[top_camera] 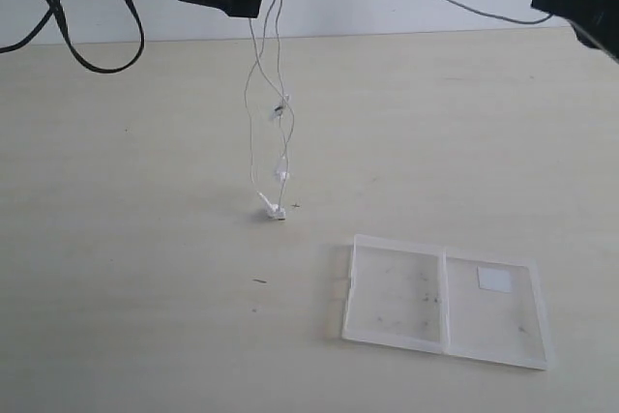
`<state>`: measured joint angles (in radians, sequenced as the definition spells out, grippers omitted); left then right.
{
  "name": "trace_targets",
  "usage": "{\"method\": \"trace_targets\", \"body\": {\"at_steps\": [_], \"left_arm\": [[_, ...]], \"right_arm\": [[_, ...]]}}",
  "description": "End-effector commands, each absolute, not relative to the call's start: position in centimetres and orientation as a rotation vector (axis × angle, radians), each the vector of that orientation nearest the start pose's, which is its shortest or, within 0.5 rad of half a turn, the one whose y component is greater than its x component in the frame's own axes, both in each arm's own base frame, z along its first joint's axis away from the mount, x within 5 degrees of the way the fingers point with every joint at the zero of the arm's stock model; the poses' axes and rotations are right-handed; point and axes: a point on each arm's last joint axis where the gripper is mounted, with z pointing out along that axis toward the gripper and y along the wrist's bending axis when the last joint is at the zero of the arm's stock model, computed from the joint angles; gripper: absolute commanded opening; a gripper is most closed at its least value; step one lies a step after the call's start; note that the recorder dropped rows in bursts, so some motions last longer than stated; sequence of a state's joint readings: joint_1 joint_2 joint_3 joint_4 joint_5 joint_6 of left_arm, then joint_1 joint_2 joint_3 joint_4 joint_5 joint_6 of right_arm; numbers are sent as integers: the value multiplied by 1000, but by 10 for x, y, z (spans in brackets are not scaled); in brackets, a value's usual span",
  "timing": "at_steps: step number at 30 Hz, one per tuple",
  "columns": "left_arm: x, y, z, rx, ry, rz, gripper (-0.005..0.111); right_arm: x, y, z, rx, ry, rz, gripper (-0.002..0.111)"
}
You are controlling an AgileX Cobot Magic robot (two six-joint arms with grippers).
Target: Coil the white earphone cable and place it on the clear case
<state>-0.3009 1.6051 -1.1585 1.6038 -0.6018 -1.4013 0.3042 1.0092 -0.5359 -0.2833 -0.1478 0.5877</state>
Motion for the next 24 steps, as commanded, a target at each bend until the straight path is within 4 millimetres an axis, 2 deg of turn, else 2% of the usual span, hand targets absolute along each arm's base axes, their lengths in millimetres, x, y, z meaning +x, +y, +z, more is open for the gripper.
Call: {"method": "trace_targets", "body": {"at_steps": [1,8,14,24], "left_arm": [[329,-154,319,855,1731,-629,0],[330,-154,327,853,1754,-629,0],[330,-154,343,846,1708,-621,0],[328,-154,346,846,1703,-632,0]], "right_arm": [[195,66,275,-34,1854,471,0],[188,64,254,-60,1922,443,0],[183,61,239,-96,2001,386,0],[181,58,229,-159,2083,300,0]]}}
